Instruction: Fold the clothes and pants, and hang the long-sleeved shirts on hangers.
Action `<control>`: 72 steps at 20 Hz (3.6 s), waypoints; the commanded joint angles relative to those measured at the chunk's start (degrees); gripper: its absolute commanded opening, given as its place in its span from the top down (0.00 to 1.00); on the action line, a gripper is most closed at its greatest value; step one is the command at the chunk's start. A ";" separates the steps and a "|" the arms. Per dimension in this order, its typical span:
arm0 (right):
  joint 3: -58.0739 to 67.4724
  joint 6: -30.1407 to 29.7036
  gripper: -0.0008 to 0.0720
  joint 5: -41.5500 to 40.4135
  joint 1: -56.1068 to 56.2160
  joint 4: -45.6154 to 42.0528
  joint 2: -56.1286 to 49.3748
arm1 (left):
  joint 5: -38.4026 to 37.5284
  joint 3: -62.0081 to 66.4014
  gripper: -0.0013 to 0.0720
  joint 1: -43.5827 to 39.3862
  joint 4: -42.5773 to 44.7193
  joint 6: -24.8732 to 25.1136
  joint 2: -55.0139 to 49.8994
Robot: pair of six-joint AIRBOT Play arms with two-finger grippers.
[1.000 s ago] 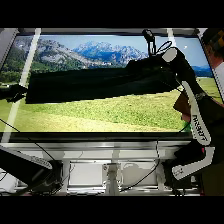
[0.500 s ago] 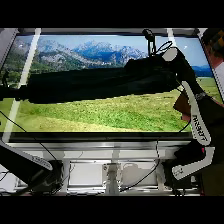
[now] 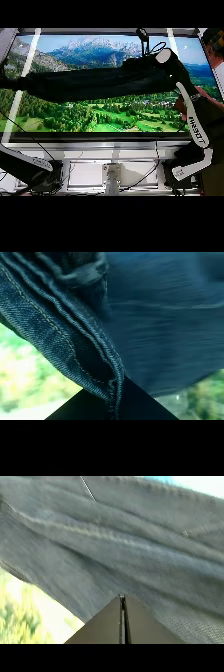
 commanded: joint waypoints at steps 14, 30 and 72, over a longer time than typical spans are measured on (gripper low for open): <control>10.86 16.20 0.93 -13.73 20.70 0.24 -16.94 | -2.75 0.02 0.93 -14.27 -21.84 -6.49 20.39; 15.61 25.94 0.93 -5.51 23.26 0.57 -25.20 | 3.76 -0.07 0.93 -24.41 -21.86 -7.93 18.47; 15.45 6.91 0.93 21.66 -21.49 -16.83 6.43 | 4.31 -0.09 0.11 -28.00 11.13 -22.80 -2.73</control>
